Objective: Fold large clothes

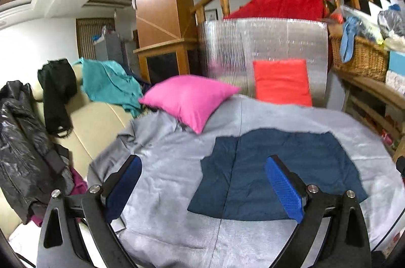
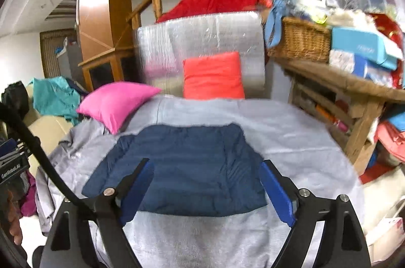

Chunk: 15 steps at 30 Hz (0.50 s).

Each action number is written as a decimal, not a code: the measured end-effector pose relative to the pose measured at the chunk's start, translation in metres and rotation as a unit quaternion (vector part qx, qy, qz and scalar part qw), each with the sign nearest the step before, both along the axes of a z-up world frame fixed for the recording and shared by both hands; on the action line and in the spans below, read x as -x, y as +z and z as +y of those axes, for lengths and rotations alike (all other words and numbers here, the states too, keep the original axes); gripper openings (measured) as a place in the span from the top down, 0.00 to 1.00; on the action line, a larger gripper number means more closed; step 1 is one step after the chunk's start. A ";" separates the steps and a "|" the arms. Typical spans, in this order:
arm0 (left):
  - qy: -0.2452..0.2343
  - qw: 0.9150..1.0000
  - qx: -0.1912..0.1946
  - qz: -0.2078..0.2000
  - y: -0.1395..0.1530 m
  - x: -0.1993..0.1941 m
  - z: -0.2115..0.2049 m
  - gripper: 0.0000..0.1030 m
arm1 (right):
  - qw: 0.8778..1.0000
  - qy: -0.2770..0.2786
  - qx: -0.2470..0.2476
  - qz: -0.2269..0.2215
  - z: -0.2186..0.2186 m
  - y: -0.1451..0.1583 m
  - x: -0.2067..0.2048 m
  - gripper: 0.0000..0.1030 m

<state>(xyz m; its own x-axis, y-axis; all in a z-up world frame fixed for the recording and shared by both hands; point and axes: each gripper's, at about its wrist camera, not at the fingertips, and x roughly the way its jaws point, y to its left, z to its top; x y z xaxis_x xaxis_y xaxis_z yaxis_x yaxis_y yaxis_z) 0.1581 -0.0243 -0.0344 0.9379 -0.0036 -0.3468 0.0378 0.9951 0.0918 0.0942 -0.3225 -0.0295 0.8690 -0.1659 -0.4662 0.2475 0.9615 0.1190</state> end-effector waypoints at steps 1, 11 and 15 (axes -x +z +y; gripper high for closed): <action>-0.006 1.000 0.004 -0.004 0.007 0.008 0.001 0.05 | 1.000 0.001 -0.003 -0.006 -0.001 0.008 0.005 0.10; -0.006 0.999 0.016 -0.046 0.055 0.059 0.006 0.04 | 0.998 -0.012 0.012 -0.057 0.010 0.064 0.060 0.00; 0.000 0.998 0.024 -0.055 0.068 0.072 0.010 0.04 | 0.998 -0.005 0.011 -0.063 0.016 0.075 0.076 0.00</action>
